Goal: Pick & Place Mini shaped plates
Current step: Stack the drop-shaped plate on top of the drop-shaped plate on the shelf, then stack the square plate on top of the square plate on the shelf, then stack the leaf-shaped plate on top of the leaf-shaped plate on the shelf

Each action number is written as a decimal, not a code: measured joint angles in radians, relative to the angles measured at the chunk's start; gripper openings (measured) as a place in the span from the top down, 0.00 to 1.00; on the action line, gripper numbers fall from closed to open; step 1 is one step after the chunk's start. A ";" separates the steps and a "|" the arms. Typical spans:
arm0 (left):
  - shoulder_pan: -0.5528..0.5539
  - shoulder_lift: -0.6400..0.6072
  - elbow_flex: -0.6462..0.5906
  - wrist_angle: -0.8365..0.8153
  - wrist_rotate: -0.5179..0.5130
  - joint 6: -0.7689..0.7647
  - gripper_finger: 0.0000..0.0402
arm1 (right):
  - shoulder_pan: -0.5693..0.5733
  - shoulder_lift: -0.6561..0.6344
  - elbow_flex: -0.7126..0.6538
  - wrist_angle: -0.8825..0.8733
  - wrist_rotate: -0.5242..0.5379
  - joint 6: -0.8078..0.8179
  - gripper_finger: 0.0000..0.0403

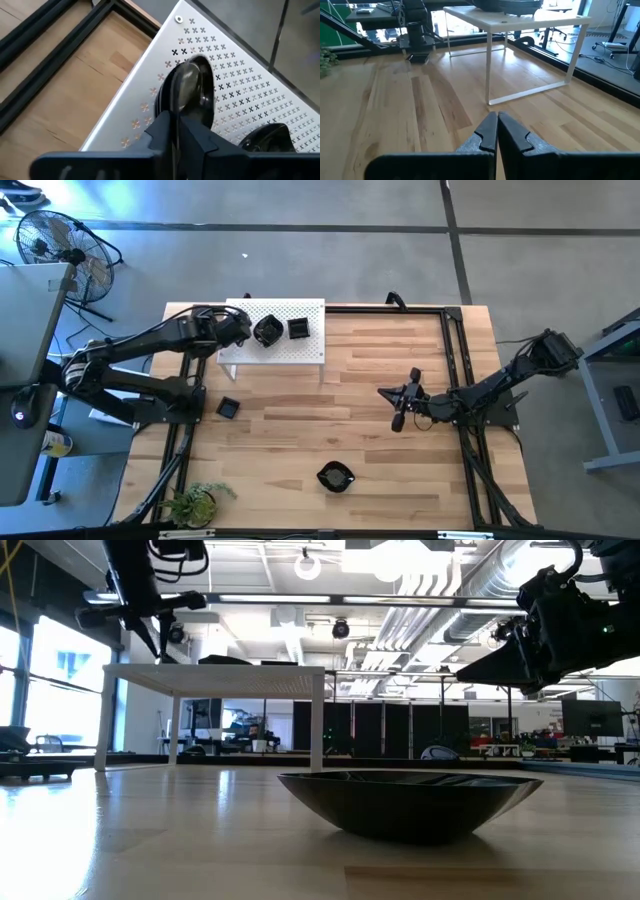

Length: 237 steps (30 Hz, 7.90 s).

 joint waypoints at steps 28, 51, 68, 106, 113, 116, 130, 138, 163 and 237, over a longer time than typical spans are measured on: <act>-0.156 0.019 0.179 -0.138 0.120 0.669 0.88 | 0.000 0.000 0.000 0.002 -0.025 -0.006 1.00; -0.775 0.284 0.178 -0.166 0.350 0.607 0.91 | -0.001 -0.001 0.001 0.114 0.038 -0.029 1.00; -0.789 0.266 -0.148 -0.062 0.465 0.395 0.72 | -0.001 -0.001 0.002 0.188 -0.036 -0.096 1.00; -0.622 0.295 -0.362 0.187 0.538 0.414 0.99 | -0.001 -0.001 0.002 0.181 -0.036 -0.096 1.00; -0.661 0.297 -0.238 0.187 0.562 0.632 1.00 | -0.001 -0.001 0.002 0.181 -0.036 -0.096 1.00; -0.704 0.297 -0.150 0.190 0.542 0.748 1.00 | -0.001 -0.001 0.002 0.181 -0.036 -0.096 1.00; -0.752 0.297 0.352 0.065 0.110 1.221 1.00 | -0.001 -0.001 0.002 0.180 -0.036 -0.096 1.00; -0.488 0.309 0.478 0.106 0.058 1.546 1.00 | -0.001 -0.001 0.002 0.180 -0.023 -0.096 1.00; -0.159 0.574 0.583 0.104 0.071 1.756 1.00 | -0.001 0.000 0.002 0.169 -0.021 -0.100 1.00; -0.734 0.190 -0.599 1.831 0.388 1.704 1.00 | 0.024 0.105 0.568 -0.780 -0.219 0.269 1.00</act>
